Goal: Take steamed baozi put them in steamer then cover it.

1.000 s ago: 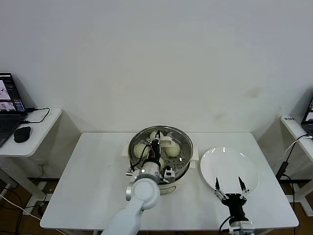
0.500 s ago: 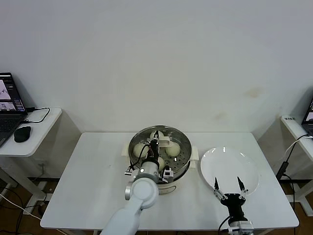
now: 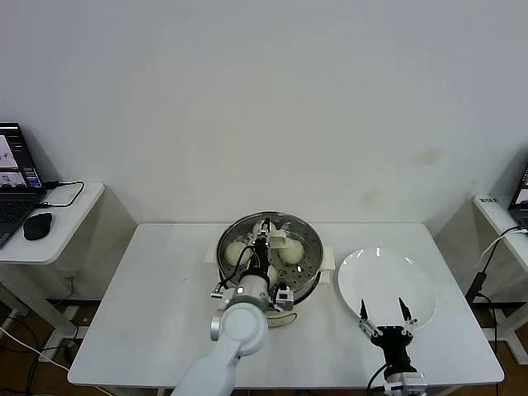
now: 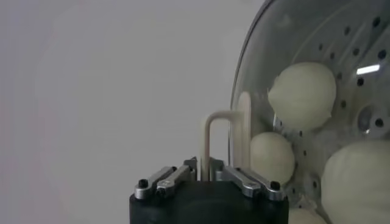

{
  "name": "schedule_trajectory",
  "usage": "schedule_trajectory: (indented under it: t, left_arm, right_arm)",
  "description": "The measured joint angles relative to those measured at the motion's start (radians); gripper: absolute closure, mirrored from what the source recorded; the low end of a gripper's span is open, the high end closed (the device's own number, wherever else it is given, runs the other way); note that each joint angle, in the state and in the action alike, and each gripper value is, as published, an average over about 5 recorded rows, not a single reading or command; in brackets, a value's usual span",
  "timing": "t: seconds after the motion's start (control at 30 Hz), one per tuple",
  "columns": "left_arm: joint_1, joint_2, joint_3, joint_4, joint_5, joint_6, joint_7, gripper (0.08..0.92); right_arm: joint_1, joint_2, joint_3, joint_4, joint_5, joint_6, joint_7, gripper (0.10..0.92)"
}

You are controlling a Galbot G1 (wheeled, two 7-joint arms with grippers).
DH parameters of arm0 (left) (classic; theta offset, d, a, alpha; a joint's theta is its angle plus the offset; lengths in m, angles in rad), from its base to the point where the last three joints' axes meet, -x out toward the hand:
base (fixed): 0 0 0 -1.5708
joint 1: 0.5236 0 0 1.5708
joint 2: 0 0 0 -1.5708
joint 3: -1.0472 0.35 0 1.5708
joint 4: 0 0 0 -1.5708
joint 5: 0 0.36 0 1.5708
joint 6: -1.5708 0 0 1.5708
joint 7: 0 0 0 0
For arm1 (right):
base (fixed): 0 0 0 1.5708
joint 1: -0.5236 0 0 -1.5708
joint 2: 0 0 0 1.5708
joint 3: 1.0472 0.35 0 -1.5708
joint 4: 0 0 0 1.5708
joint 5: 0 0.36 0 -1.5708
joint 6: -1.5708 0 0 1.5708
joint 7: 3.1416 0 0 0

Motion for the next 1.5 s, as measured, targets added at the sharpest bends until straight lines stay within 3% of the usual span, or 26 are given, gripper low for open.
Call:
schedule_trajectory:
  t: [0.37, 0.5, 0.67, 1.07, 1.27, 1.5]
  left_arm:
    - [0.076, 0.057, -0.006, -0.123, -0.067, 0.006, -0.012, 0.266]
    - [0.129, 0.099, -0.019, -0.197, -0.144, 0.002, -0.031, 0.190]
    - [0.211, 0.153, -0.060, -0.297, -0.304, -0.025, -0.100, 0.178]
    - [0.466, 0.228, -0.304, -0.420, -1.051, -0.263, -0.426, 0.177]
    - [0.580, 0.228, -0.408, -0.437, -1.376, -0.358, -0.499, 0.177]
    - [0.680, 0.217, -0.494, -0.432, -1.575, -0.447, -0.532, 0.177]
  right_arm:
    - [-0.005, -0.005, -0.002, -0.002, 0.003, -0.001, 0.000, 0.203]
    - [-0.010, -0.013, -0.002, 0.000, 0.009, 0.000, -0.001, 0.203]
    - [-0.015, -0.017, -0.005, 0.012, 0.014, -0.002, -0.003, 0.202]
    - [-0.053, -0.050, -0.008, 0.053, 0.044, 0.005, -0.010, 0.203]
    - [-0.082, -0.075, -0.013, 0.088, 0.078, 0.005, -0.017, 0.202]
    - [-0.117, -0.115, -0.028, 0.116, 0.114, 0.000, -0.014, 0.203]
